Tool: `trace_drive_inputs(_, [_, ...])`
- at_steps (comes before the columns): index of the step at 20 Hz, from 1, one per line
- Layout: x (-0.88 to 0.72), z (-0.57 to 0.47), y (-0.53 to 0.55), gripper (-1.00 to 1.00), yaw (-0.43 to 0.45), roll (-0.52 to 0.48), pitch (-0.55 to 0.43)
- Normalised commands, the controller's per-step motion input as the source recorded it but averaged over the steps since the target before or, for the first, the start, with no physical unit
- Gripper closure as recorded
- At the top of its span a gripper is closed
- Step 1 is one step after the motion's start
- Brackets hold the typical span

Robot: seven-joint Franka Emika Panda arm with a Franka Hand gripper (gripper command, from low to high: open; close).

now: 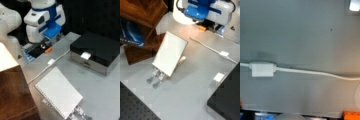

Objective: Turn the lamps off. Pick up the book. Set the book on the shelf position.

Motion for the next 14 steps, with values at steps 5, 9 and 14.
trace_drive_inputs(5, [-0.36,-0.22,0.17,-1.0,-0.052,0.035,-0.022])
trace_drive_inputs(9, [-0.35,-0.24,0.18,-1.0,-0.058,0.049,-0.013])
trace_drive_inputs(14, [-0.4,-0.19,0.22,-1.0,-0.078,0.066,-0.04])
